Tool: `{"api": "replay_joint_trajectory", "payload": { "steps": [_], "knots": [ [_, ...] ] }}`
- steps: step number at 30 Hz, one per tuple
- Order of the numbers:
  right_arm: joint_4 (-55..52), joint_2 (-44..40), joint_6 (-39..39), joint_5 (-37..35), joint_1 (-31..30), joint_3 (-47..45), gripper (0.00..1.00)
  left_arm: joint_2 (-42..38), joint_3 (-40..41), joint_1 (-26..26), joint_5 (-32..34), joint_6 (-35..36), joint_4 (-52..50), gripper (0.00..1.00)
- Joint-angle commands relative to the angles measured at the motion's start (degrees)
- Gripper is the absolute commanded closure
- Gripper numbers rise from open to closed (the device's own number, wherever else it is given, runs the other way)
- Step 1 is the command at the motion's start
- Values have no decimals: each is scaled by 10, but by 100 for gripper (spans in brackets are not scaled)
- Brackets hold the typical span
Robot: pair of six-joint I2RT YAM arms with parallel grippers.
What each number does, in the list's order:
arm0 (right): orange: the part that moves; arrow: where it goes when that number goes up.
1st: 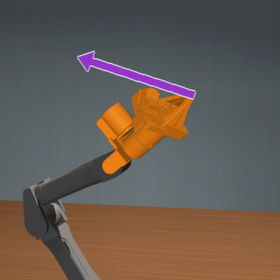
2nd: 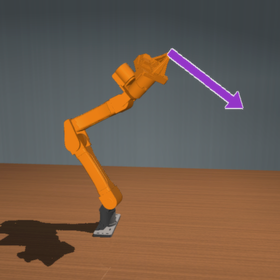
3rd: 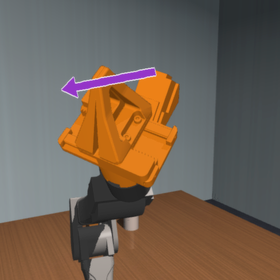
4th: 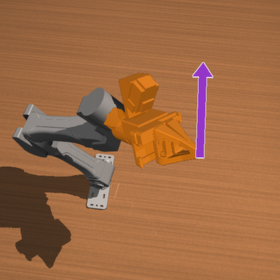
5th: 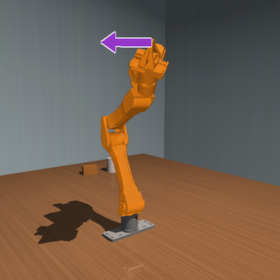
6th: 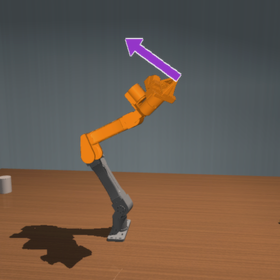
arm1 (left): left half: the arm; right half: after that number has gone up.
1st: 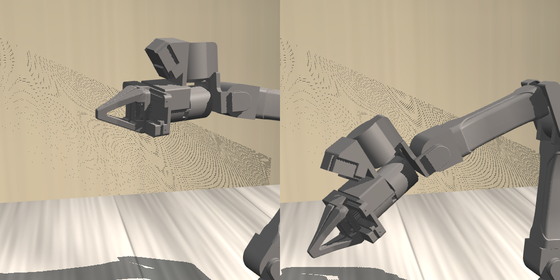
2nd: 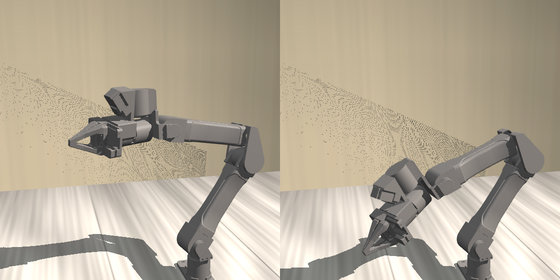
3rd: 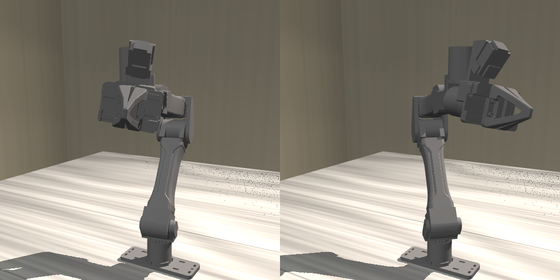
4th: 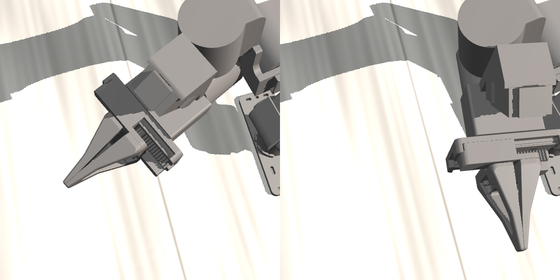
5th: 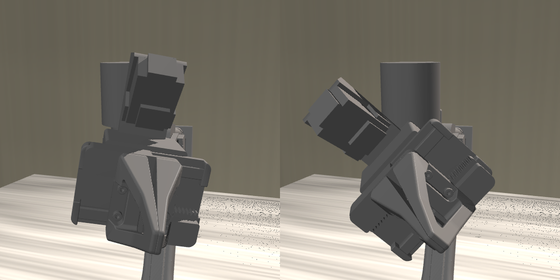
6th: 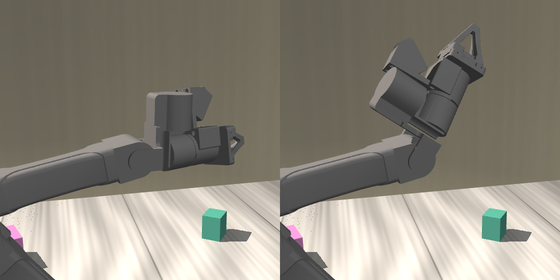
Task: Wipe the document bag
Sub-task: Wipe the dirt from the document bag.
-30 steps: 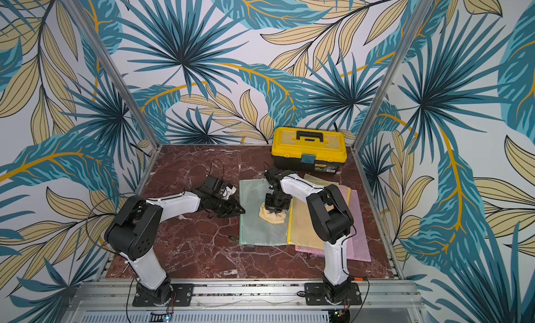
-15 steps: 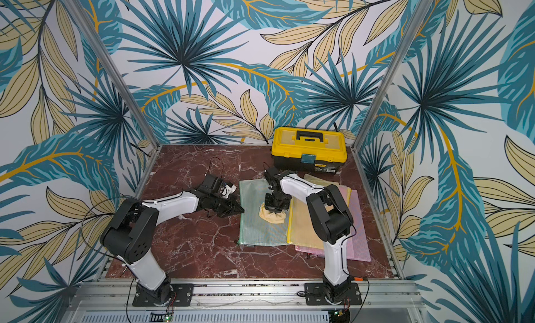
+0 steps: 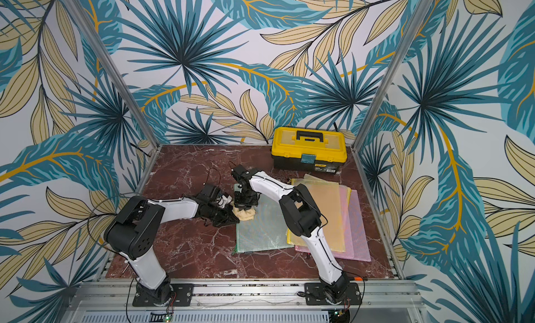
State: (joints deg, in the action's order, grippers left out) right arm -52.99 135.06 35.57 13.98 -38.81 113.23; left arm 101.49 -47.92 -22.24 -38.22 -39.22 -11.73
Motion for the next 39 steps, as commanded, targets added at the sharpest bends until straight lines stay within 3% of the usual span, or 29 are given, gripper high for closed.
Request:
{"api": "replay_joint_trajectory", "payload": {
  "steps": [1, 8, 12, 16, 21, 26, 31, 34, 39],
  "knots": [
    [-31, 56, 16, -41, 30, 51, 100, -4, 27, 10, 35, 15, -33, 100],
    [-146, 125, 2, -126, 115, 187, 100, -8, 40, 14, 30, 20, -34, 100],
    [-155, 108, -12, -132, 83, 209, 100, -14, 43, 16, 30, 21, -33, 100],
    [-123, 102, 10, -69, 35, 204, 100, -16, 40, 22, 33, 16, -34, 100],
    [-77, 58, 26, -67, 39, 109, 100, -18, 43, 36, 24, 17, -34, 100],
    [2, -59, 22, -71, 124, -112, 100, -29, 55, 53, 24, 18, -34, 100],
    [2, -136, 8, -114, 179, -212, 100, -32, 57, 57, 24, 16, -34, 100],
    [23, -144, 23, -81, 143, -220, 100, -29, 50, 57, 25, 12, -33, 100],
    [53, -106, 68, -37, 26, -194, 100, -19, 36, 57, 34, 4, -34, 100]
  ]
}}
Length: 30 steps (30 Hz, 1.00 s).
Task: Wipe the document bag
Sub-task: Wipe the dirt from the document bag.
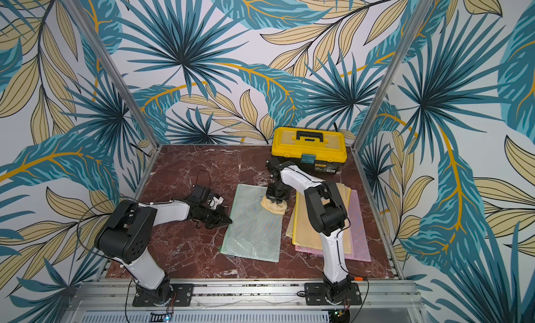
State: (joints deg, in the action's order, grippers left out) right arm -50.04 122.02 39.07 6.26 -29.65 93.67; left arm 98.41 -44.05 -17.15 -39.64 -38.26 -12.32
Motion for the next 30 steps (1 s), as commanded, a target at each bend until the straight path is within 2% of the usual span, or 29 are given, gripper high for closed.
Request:
{"api": "replay_joint_trajectory", "payload": {
  "steps": [1, 5, 8, 12, 15, 18, 25, 27, 30],
  "knots": [
    [50, 22, 51, 56, -85, -13, 100, 16, -6, 6, 49, -7, -28, 100],
    [151, -12, 109, 106, -104, -105, 100, 21, -10, 6, 52, -10, -28, 100],
    [130, -49, 92, 73, -83, -158, 100, 23, -11, 7, 53, -11, -28, 100],
    [108, -123, 61, 42, -16, -251, 100, 24, -13, 8, 62, -16, -27, 100],
    [73, -160, 44, 6, -6, -260, 100, 27, -16, 7, 73, -29, -26, 100],
    [81, -157, 54, 20, -44, -240, 100, 22, -26, 7, 74, -35, -24, 100],
    [134, -34, 116, 94, -196, -104, 100, 17, -59, 7, 67, -36, -24, 100],
    [159, -28, 135, 111, -203, -116, 100, 25, -65, 8, 66, -38, -24, 100],
    [173, -64, 140, 97, -179, -190, 100, 33, -67, 13, 61, -33, -25, 100]
  ]
}}
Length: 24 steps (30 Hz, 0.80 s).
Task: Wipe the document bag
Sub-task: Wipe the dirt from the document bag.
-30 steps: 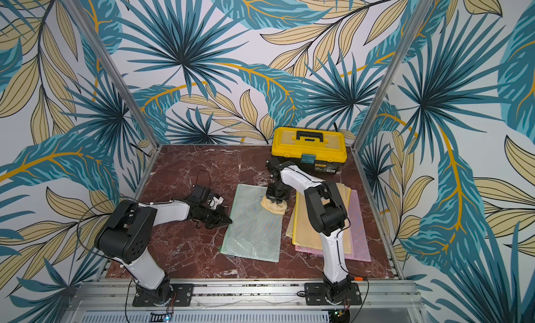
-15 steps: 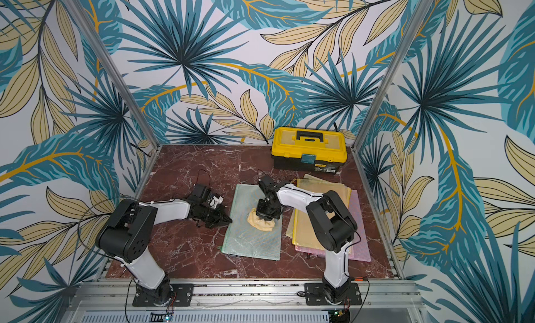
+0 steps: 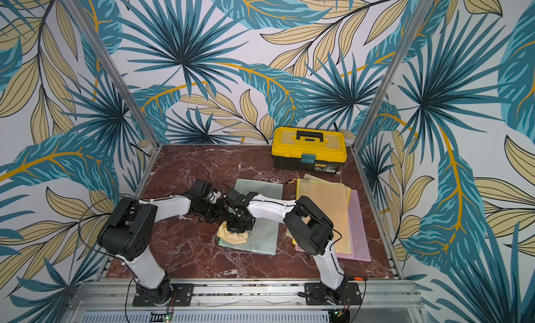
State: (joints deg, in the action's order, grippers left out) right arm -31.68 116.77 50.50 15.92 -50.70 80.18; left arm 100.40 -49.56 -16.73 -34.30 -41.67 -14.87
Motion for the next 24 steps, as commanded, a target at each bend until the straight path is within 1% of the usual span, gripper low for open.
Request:
{"api": "replay_joint_trajectory", "payload": {
  "steps": [1, 5, 7, 8, 9, 11, 14, 18, 21, 24],
  "knots": [
    [-12, -34, 23, -7, 46, -90, 100, 13, -11, 11, 4, 4, 1, 100],
    [-31, -141, 5, -43, 144, -240, 100, 2, 5, 30, 1, 12, -1, 100],
    [-55, -194, -6, -65, 176, -282, 100, -1, 14, 41, -1, 16, -1, 100],
    [-66, -208, -9, -76, 178, -286, 100, -1, 16, 44, -3, 18, -1, 100],
    [-69, -216, -8, -76, 174, -285, 100, 0, 17, 45, -6, 21, -1, 100],
    [-59, -206, -1, -63, 156, -265, 100, 3, 16, 44, -12, 23, -1, 100],
    [-54, -136, 9, -57, 96, -172, 100, 8, 13, 44, -19, 24, -1, 100],
    [-25, -23, 25, -5, 18, -32, 100, 7, 14, 44, -27, 25, 0, 100],
    [16, -6, 48, 22, 5, -16, 100, 7, 17, 45, -28, 27, -1, 100],
    [-12, -28, 33, -6, 22, -51, 100, 9, 17, 44, -31, 29, -1, 100]
  ]
}}
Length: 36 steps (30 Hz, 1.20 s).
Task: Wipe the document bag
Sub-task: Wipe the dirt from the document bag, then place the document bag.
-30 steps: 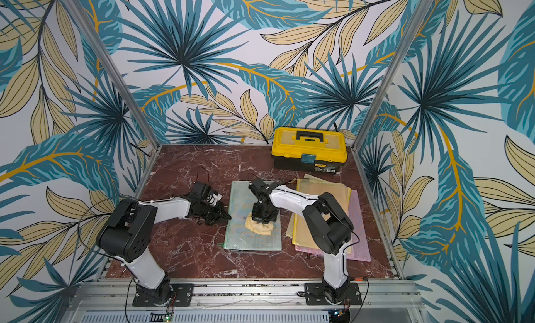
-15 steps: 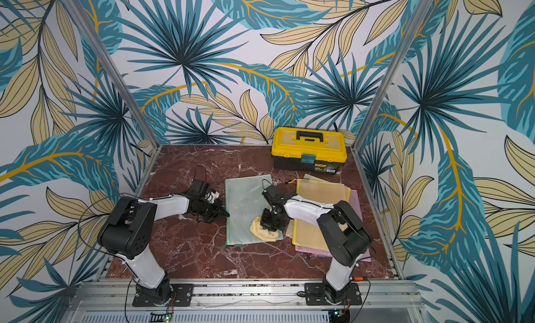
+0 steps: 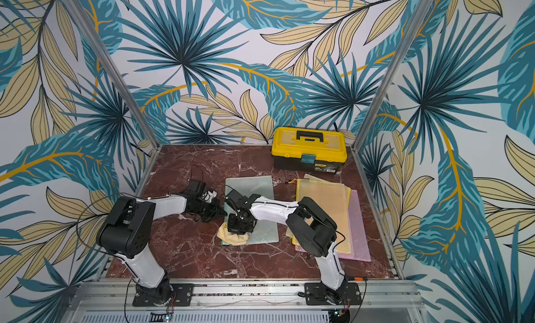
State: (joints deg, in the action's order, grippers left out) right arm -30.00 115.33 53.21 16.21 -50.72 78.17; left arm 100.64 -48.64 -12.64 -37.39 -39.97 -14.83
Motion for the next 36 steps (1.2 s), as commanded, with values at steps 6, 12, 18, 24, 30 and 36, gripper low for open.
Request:
{"api": "replay_joint_trajectory", "payload": {
  "steps": [6, 12, 18, 24, 30, 36],
  "knots": [
    [-64, -133, -31, -68, 152, -236, 100, 1, 6, 3, -6, 20, -3, 100],
    [-114, -207, -79, -100, 197, -225, 100, -41, -23, 4, 12, 41, -69, 100],
    [-143, -324, -84, -115, 192, -76, 100, -166, -123, -2, 39, 95, -212, 100],
    [-169, -459, -73, -266, 193, 10, 100, -197, -261, -78, -14, 71, -237, 100],
    [-179, -588, -61, -395, 194, 2, 100, -93, -437, -192, -84, 52, -237, 100],
    [-229, -661, -74, -465, 194, -3, 100, 10, -580, -268, -86, 54, -237, 100]
  ]
}}
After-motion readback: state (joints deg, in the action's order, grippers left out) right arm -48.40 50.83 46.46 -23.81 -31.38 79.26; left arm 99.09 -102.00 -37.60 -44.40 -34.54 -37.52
